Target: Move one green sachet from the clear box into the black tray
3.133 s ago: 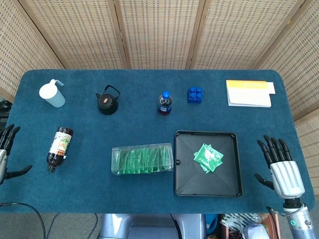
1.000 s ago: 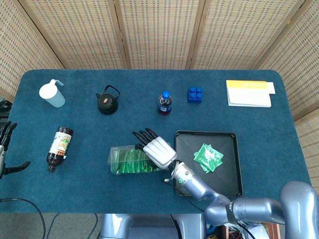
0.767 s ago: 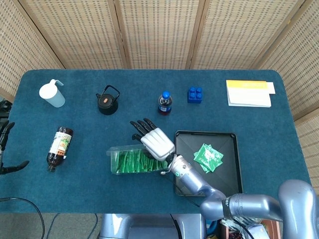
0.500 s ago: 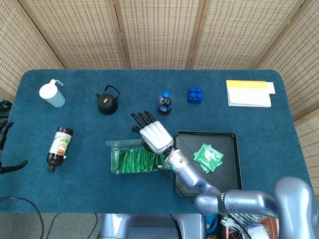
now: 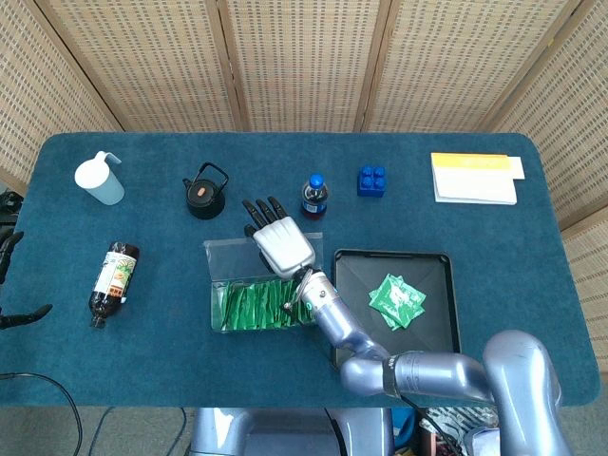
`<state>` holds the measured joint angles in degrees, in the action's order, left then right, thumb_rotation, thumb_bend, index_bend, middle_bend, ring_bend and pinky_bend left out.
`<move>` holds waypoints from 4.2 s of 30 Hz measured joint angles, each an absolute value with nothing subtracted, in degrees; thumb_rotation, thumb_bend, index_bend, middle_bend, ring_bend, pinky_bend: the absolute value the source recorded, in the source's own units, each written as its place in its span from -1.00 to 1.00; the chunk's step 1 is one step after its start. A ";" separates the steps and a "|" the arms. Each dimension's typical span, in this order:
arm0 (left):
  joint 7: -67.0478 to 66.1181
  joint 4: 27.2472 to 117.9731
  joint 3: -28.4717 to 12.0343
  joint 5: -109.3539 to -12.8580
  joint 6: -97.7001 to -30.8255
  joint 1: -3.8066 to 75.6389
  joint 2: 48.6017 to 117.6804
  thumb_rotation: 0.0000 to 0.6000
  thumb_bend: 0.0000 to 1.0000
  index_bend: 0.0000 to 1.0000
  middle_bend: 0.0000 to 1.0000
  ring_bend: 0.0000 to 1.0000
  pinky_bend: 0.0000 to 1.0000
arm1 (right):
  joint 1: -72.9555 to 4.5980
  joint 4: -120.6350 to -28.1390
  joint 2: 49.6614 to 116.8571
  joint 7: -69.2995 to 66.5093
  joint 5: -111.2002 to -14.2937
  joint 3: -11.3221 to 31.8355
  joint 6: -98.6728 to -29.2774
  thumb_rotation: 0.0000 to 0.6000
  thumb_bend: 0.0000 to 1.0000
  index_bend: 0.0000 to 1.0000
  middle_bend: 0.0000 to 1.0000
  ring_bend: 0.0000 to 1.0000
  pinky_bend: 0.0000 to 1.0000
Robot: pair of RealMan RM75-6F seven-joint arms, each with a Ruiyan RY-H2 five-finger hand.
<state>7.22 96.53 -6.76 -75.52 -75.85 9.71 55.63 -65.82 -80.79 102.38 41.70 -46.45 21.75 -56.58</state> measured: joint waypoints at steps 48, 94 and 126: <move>4.57 97.06 -6.05 -75.87 -75.18 10.49 56.49 1.00 -0.81 -1.00 -1.00 -1.00 -1.00 | -55.59 -92.33 92.45 29.37 -73.87 5.78 -56.71 1.00 -0.18 -0.04 -0.79 -1.00 -1.00; 4.03 96.88 -5.99 -75.25 -74.62 10.85 56.74 1.00 -0.81 -1.00 -1.00 -1.00 -1.00 | -53.21 -85.62 96.68 27.45 -73.57 8.05 -54.53 1.00 0.02 0.02 -0.77 -1.00 -1.00; 4.22 96.85 -6.03 -75.09 -74.63 10.86 56.66 1.00 -0.81 -1.00 -1.00 -1.00 -1.00 | -52.44 -83.53 98.03 26.37 -74.61 8.22 -53.81 1.00 0.20 0.08 -0.76 -1.00 -1.00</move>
<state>4.22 96.85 -6.03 -75.09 -74.63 10.86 56.66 -52.44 -83.53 98.03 26.37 -74.61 8.22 -53.81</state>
